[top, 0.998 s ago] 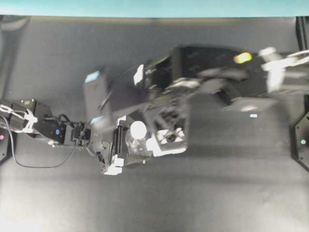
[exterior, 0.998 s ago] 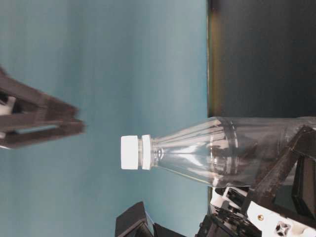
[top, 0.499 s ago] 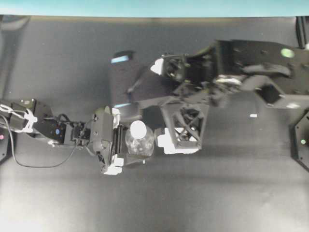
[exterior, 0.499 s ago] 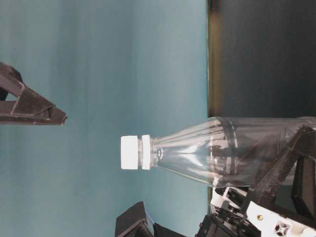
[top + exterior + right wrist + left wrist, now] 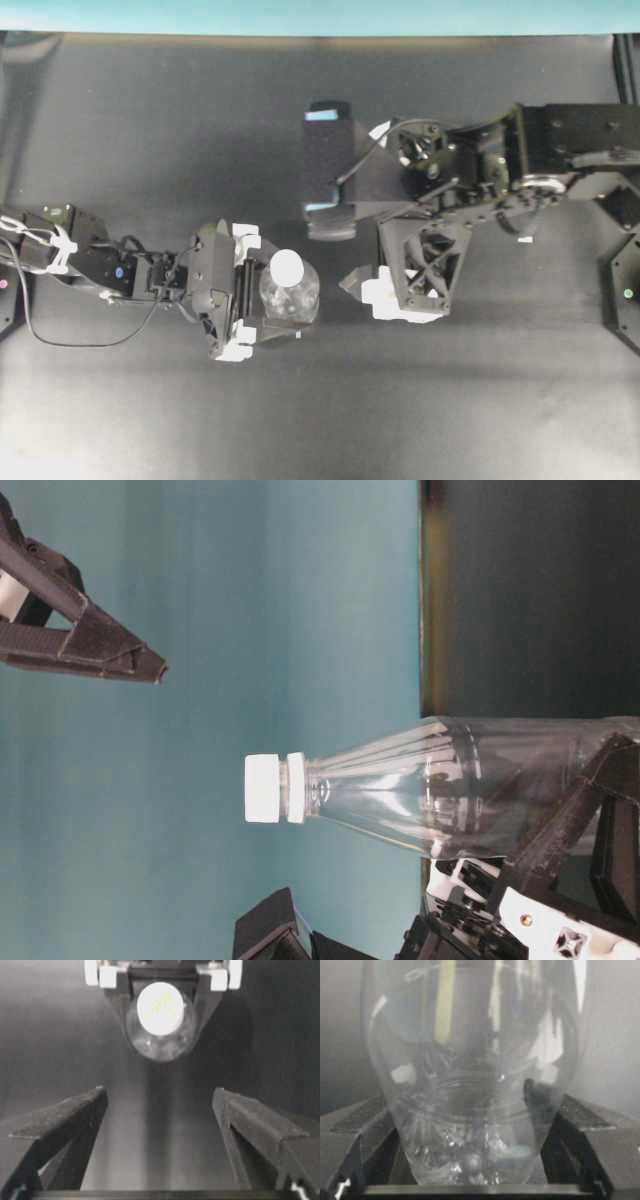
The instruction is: Open the bottle cap by holding the bottle with the left arm and twisting the cap with the right arm.
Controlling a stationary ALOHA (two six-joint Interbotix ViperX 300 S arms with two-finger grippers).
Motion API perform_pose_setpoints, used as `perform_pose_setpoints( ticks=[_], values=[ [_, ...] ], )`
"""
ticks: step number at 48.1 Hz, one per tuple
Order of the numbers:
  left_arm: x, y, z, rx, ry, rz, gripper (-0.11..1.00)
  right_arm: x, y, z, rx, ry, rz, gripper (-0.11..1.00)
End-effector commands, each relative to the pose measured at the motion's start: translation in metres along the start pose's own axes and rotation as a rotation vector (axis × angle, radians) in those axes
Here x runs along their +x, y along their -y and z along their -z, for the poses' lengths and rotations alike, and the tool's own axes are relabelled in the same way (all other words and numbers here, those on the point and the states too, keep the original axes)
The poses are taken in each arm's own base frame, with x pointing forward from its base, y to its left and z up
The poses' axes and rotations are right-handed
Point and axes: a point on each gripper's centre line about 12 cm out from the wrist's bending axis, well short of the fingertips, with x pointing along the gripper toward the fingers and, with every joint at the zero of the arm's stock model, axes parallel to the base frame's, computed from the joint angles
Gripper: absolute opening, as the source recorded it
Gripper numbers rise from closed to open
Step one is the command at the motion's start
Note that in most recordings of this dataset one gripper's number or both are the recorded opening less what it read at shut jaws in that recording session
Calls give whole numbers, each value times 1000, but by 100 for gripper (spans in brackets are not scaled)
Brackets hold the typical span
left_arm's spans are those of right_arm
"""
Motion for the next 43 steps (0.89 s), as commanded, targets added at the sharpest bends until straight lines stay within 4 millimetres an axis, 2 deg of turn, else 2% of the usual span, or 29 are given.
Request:
perform_pose_setpoints(
  ticks=[1, 29, 43],
  values=[
    [2, 0, -5, 0, 17, 2, 82, -11, -10, -3, -11, 54, -16, 82],
    [0, 1, -1, -4, 3, 4, 82, 1, -9, 16, 21, 38, -18, 82],
    [1, 1, -2, -4, 7, 4, 82, 4, -9, 17, 23, 97, -19, 82]
  ],
)
